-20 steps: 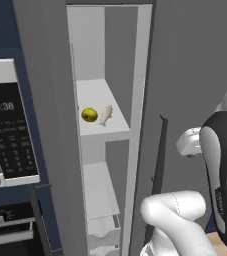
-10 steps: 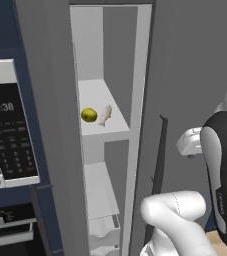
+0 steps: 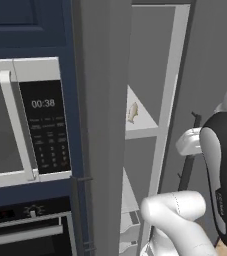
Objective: Take the pear, fish, and kiwi from the freezer and place them in the bowl on the counter.
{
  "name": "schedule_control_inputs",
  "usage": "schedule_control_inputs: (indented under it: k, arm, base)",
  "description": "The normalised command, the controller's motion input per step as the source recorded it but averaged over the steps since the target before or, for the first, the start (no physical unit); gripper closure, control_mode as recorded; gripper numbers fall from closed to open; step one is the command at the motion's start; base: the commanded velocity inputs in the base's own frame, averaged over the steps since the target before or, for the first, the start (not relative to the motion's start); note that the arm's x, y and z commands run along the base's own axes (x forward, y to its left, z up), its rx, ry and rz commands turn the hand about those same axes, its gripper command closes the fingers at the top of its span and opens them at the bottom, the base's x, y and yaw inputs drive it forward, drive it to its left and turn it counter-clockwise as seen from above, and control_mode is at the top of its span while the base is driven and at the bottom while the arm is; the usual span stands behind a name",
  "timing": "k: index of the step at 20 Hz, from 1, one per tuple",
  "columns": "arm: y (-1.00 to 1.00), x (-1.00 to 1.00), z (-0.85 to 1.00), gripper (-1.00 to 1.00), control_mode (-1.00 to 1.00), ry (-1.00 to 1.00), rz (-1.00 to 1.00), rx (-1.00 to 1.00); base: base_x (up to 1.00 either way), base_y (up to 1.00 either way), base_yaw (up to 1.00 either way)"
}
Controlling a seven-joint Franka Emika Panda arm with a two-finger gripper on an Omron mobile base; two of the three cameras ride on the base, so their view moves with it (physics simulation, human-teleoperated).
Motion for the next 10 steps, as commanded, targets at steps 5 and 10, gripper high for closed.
schedule_control_inputs:
  k: [5,10]
  arm:
    - [0.00,0.00,0.00,-1.00,1.00,0.00,0.00,0.00]
    - [0.00,0.00,0.00,-1.00,1.00,0.00,0.00,0.00]
  base:
    - [0.02,0.53,0.05]
    - [0.07,0.33,0.02]
